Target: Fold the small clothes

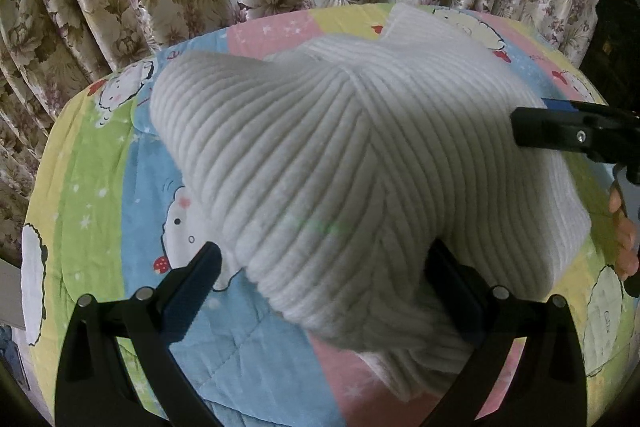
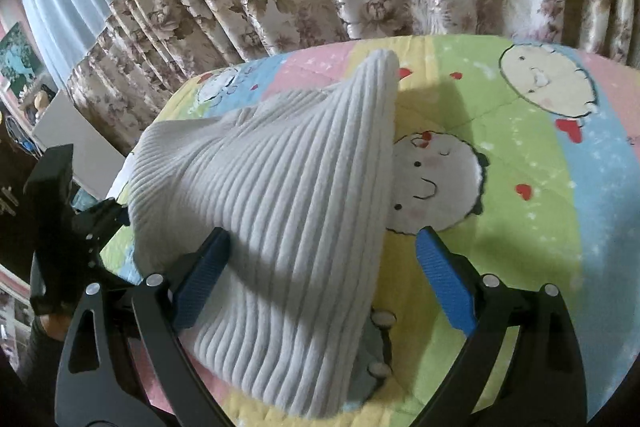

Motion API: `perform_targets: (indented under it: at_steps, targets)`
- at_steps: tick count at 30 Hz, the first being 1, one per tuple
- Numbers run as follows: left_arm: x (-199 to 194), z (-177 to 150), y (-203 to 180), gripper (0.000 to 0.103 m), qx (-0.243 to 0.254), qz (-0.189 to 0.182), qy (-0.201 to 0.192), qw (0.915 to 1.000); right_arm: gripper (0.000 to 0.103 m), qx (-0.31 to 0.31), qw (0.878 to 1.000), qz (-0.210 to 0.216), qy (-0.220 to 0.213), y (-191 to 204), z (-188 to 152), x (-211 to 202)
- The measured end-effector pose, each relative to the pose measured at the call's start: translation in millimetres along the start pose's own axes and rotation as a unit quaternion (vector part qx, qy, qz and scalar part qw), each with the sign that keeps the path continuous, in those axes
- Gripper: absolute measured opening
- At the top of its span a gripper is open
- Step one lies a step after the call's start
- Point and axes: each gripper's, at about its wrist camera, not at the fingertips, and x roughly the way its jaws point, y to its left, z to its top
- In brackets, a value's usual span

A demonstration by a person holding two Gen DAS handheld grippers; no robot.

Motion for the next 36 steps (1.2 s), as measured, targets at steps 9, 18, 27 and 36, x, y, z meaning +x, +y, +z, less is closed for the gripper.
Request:
perform_targets:
  at_steps: [9,18,27,36]
  targets:
    - [1.1,0.5,2.1,0.102,-0.003,-0.006,0.003,1.0,0.1,0.005,0.999,0.029,0.022,-1.9,5.5,19.3]
    - [4.0,-1.5,6.7,0.102,-0.01,-0.021,0.005,0.9997,0.1,-0.034,0.996,0.018,0.082,6.4,13.0,41.3]
    - [5.0,-4.1,11.6,0.101,-0.025,-0.044,0.003,0.9987,0.077,-0.141,0.983,-0.053,0.109,42.0,17.0,32.3]
    - [0.1,-6.3,8.7,0.09,-0.028,-0.058,0.002,0.9979,0.069,-0.177,0.976,-0.086,0.095,56.1,14.2,32.4]
